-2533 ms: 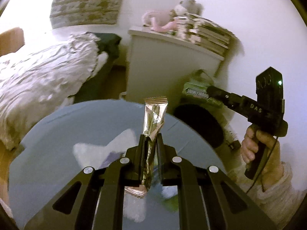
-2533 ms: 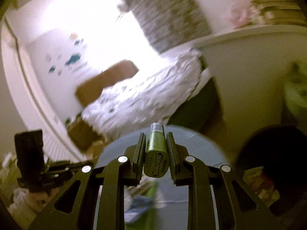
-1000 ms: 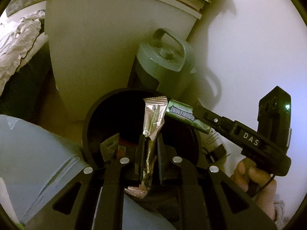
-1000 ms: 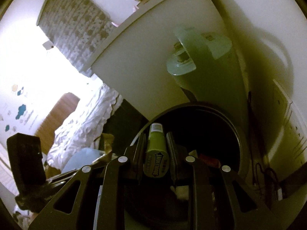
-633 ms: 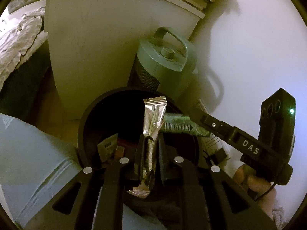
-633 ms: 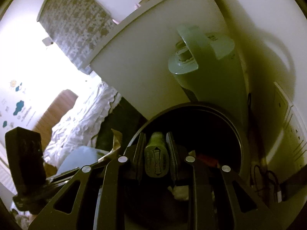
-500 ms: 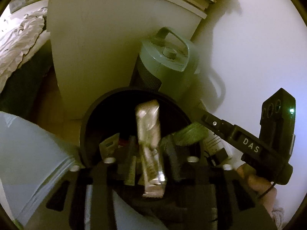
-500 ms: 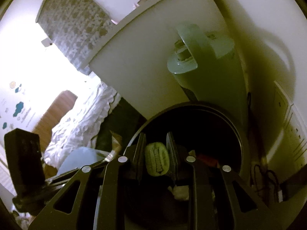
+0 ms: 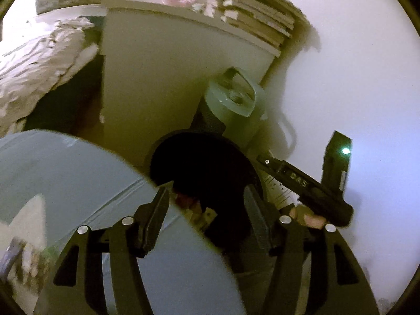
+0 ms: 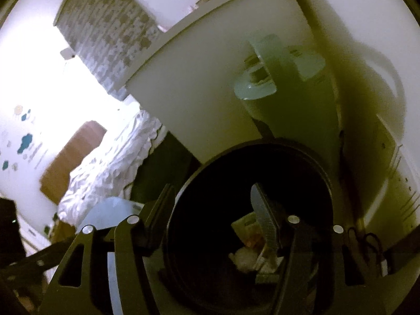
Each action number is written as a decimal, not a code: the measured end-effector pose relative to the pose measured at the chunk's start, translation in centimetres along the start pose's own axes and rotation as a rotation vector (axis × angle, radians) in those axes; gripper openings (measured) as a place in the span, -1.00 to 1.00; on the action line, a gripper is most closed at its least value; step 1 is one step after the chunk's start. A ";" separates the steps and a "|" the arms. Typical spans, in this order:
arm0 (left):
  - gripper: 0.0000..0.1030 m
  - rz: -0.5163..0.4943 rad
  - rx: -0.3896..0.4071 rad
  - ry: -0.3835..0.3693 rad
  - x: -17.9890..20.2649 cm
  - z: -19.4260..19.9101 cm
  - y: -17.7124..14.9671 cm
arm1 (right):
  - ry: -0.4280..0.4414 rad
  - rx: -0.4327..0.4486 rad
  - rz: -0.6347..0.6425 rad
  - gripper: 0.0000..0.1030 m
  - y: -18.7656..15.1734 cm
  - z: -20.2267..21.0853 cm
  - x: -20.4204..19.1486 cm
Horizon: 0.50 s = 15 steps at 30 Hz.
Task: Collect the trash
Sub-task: 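Open both tools to drop the wrapper and gum pack into the bin, then move both tools back to the table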
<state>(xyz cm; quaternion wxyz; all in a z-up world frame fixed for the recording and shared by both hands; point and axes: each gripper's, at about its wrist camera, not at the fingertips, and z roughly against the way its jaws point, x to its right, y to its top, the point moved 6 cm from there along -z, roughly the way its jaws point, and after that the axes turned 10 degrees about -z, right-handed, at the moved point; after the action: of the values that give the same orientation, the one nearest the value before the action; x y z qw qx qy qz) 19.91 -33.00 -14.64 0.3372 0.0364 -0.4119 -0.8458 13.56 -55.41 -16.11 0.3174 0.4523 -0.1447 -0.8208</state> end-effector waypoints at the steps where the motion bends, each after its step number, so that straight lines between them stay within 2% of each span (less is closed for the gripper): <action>1: 0.16 0.007 0.005 0.013 -0.5 0.9 -0.5 | 0.002 -0.007 0.008 0.35 -0.2 -0.1 -0.2; 2: 0.16 0.016 0.011 0.031 -1.2 2.2 -1.3 | 0.008 -0.013 0.016 0.45 -0.5 -0.1 -0.4; 8: 0.16 0.054 0.008 0.176 -6.9 9.8 -7.1 | 0.070 -0.074 0.153 0.50 -3.6 0.2 -4.3; 11: 0.16 0.050 -0.032 0.264 -10.2 12.8 -10.2 | 0.149 -0.125 0.246 0.52 -6.2 0.8 -7.6; 13: 0.16 0.050 -0.064 0.315 -12.2 14.2 -12.0 | 0.212 -0.162 0.345 0.52 -8.3 1.4 -11.0; 15: 0.28 0.073 -0.095 0.344 -13.9 15.1 -13.7 | 0.277 -0.220 0.496 0.52 -11.3 1.8 -15.5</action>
<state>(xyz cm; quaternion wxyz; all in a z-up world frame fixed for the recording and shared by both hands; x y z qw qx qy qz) 18.08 -8.53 -17.61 0.4347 0.1497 -0.3085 -0.8328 13.74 -36.87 -10.96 0.5721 0.4737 -0.1163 -0.6594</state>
